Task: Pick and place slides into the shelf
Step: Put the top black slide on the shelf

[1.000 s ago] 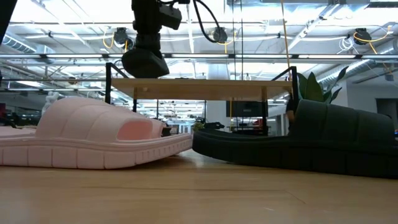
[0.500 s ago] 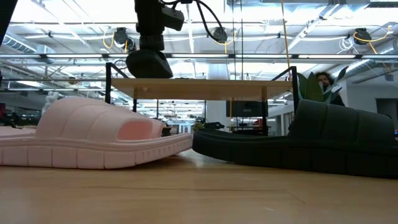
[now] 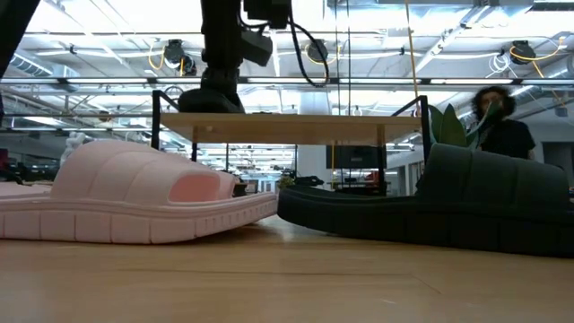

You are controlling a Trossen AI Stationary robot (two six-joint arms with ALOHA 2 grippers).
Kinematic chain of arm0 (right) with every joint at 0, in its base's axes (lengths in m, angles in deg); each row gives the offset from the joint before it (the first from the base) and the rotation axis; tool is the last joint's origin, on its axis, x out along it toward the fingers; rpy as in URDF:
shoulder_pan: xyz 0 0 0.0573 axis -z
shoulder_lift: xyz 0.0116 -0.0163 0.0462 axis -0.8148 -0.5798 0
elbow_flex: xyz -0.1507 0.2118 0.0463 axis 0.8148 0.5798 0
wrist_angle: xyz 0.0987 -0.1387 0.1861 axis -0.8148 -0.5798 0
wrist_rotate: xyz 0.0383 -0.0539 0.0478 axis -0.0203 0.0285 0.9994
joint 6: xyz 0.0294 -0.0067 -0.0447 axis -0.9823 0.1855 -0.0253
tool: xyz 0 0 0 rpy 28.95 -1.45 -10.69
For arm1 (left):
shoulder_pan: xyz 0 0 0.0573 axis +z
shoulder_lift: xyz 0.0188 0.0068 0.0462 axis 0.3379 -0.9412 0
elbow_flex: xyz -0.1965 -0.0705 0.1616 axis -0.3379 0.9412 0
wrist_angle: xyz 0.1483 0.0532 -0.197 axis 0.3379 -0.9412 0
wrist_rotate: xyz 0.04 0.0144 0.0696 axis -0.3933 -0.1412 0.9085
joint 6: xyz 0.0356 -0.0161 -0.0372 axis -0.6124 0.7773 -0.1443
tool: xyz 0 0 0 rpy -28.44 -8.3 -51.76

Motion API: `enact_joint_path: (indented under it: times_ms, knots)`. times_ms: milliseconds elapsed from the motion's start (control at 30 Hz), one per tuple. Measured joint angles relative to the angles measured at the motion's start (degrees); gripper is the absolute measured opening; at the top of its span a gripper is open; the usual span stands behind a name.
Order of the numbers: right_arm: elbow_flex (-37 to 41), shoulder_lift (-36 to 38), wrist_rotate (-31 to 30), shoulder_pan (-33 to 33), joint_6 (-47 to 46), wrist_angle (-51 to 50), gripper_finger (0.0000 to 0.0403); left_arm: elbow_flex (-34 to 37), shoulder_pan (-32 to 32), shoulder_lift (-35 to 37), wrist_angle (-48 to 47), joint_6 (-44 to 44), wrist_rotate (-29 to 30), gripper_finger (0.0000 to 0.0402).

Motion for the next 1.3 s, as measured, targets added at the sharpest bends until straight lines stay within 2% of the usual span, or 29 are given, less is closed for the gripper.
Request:
enact_joint_path:
  times_ms: [67, 1167, 1300]
  knots:
    - [0.0, 0.02, 0.02, 0.0, -0.59, 0.02, 0.0162, 0.0, -0.3, -0.84, -0.81, 0.66, 1.5, 0.0]
    - [0.0, 0.02, -0.02, 0.02, 1.38, 0.0, 0.0162, 0.0, -1.19, -0.63, -9.26, 4.33, 0.18, 0.0]
    - [0.0, 0.02, -0.02, 0.02, 1.73, 0.02, 0.0162, 0.0, -1.06, -0.63, -8.55, 4.44, -2.55, 0.0]
